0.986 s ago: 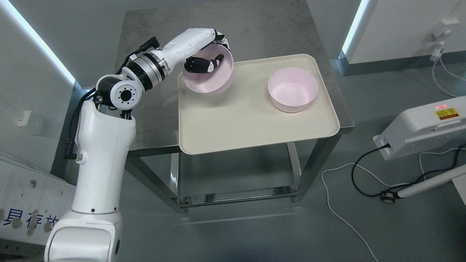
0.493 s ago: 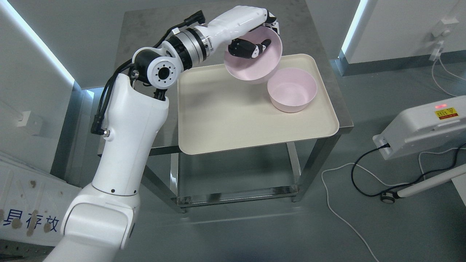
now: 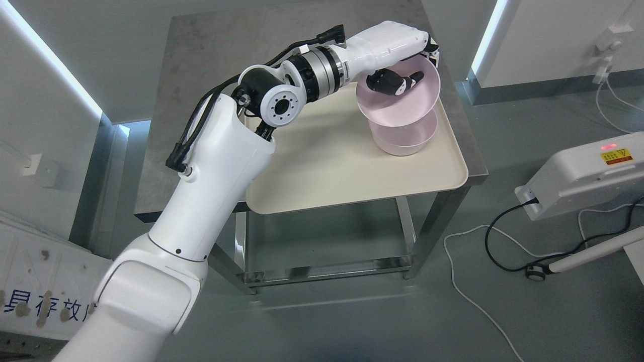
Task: Stack pink IKEA bowls on left shelf middle
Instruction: 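Lift the pink bowl with the left hand and carry it over the other bowl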
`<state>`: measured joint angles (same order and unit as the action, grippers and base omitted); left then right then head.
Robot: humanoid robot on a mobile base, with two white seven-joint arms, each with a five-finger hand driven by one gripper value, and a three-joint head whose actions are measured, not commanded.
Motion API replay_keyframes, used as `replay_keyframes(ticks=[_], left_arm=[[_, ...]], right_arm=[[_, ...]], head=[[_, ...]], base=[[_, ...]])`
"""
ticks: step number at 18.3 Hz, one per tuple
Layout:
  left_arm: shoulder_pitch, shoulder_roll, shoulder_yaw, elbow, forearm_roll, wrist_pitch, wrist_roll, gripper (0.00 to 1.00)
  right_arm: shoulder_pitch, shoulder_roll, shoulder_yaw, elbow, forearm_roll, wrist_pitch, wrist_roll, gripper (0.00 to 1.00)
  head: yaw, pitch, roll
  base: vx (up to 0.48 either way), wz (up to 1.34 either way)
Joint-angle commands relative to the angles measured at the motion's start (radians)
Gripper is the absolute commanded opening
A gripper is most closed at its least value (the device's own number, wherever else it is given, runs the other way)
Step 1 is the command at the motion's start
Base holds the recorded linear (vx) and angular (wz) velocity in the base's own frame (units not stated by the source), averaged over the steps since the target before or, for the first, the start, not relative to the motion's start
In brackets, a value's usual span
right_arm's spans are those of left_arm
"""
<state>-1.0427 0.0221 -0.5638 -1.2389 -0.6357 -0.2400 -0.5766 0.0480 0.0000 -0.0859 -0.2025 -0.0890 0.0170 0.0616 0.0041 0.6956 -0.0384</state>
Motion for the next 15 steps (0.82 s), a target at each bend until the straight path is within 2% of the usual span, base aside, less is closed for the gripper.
replay_keyframes(ticks=[1,5,15], left_arm=[[-0.048,-0.005,-0.128,0.177,-0.001,-0.008,0.034,0.03],[-0.069,-0.005,-0.119,0.251,-0.002,-0.035,0.044,0.03],[-0.069,-0.005,-0.094,0.274,-0.004,-0.035,0.046,0.07]], right_arm=[[0.0,-0.017,0.0,0.0,0.0,-0.005,0.0,1.0],[0.0,-0.017,0.0,0.0,0.0,-0.005,0.0,1.0],[0.001,-0.017,0.0,0.0,0.0,-0.005,0.0,1.0]], head=[[0.0,0.0,0.0],[0.0,0.0,0.0],[0.0,0.0,0.0]], base=[[0.0,0.0],[0.0,0.0],[0.0,0.0]])
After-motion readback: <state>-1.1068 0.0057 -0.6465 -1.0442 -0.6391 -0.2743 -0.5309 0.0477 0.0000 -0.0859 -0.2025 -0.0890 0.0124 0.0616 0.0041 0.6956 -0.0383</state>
